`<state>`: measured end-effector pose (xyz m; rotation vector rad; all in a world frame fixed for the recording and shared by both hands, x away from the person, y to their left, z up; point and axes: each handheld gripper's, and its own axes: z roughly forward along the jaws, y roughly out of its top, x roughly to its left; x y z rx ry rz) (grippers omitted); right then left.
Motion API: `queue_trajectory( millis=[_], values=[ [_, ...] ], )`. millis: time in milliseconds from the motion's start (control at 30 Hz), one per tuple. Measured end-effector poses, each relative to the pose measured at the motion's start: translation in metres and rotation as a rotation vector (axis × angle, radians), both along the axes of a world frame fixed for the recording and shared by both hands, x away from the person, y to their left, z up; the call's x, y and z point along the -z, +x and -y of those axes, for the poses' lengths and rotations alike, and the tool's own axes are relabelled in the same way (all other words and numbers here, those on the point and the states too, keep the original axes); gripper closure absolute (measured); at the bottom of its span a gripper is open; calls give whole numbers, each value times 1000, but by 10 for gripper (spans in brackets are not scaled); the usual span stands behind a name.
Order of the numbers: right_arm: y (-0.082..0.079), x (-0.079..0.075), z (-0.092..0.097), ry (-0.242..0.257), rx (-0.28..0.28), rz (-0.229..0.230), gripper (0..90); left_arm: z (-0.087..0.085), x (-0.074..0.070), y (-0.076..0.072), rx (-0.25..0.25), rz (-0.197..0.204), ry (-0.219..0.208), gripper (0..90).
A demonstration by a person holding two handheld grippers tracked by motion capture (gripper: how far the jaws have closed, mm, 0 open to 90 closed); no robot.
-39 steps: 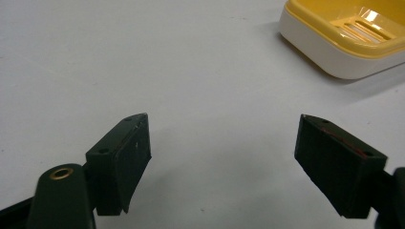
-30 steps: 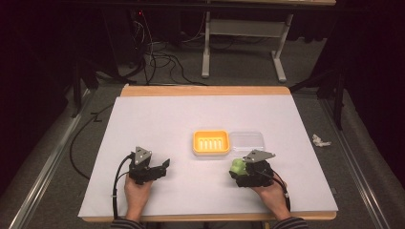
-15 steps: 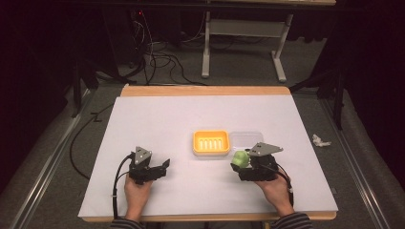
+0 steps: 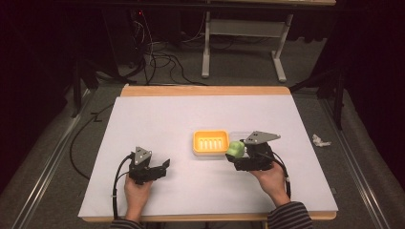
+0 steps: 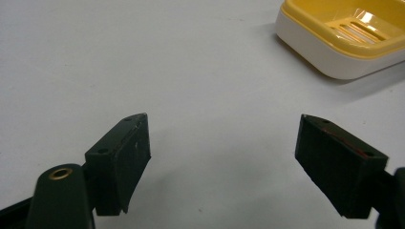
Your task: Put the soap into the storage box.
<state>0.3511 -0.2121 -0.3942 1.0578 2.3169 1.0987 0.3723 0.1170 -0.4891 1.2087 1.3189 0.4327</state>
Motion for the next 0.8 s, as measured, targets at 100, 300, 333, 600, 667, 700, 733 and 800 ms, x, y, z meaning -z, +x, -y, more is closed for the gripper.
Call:
queue_trajectory(
  millis=[100,300,333,600,667,700,733,800],
  values=[
    [4,-1,-2,-4,-5,3,255,0,0,0,2,1,1,202],
    [16,-6,-8,12,-1,-14,255,0,0,0,4,-1,4,203],
    [18,-6,-9,14,-3,-17,255,0,0,0,5,-2,2,203],
    [35,-6,-18,18,4,-46,255,0,0,0,7,-1,1,203],
    [39,-5,-20,13,4,-53,255,0,0,0,6,-1,-2,203],
    [39,-5,-20,13,4,-53,255,0,0,0,8,-1,1,203],
    [43,-2,-22,5,2,-58,255,0,0,0,9,-3,-1,203],
    [46,0,-23,9,5,-64,255,-1,0,0,10,-6,3,203]
  ],
)
